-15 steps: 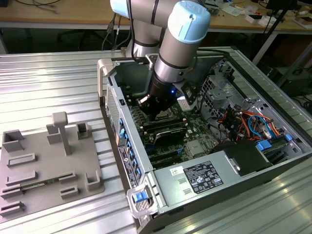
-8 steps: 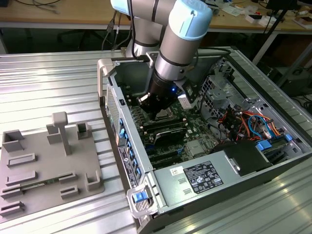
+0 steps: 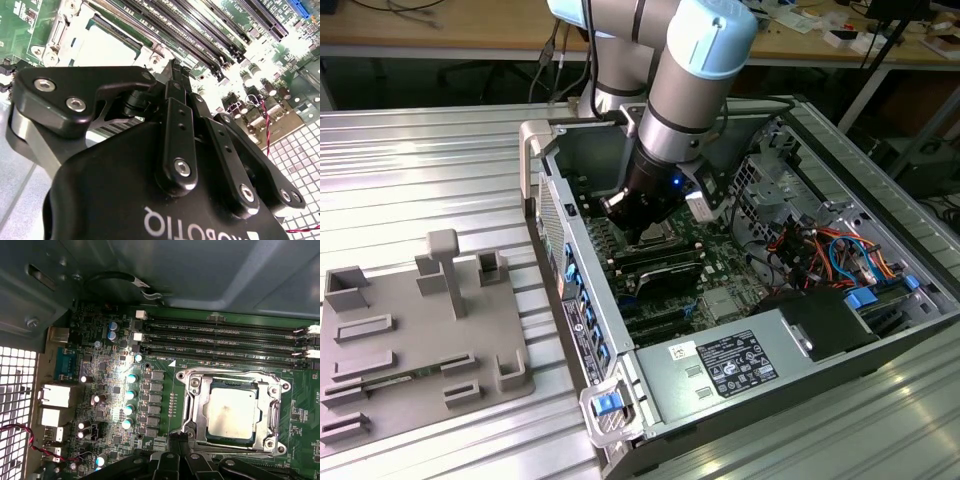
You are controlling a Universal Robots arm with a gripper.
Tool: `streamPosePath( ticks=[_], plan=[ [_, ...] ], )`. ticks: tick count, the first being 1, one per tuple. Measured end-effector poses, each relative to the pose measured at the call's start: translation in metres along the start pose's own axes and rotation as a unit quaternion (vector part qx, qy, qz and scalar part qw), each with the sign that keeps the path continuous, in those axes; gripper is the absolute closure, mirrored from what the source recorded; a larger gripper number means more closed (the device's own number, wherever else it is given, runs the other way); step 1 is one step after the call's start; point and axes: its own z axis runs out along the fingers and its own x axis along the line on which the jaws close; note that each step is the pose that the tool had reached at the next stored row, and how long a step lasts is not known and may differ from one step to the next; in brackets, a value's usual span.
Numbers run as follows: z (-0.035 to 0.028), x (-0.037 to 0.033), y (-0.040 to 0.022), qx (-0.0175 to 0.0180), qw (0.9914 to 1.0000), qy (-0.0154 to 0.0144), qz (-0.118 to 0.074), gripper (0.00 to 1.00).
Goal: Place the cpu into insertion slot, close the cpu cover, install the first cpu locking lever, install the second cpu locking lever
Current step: 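Install the second cpu locking lever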
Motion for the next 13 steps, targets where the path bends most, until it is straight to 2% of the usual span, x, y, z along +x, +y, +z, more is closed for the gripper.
streamPosePath(
  ticks=[13],
  plan=[
    [-0.0014,0.0000,0.0001,-0.0001,1.00000,0.0000,0.000,0.89]
  ],
)
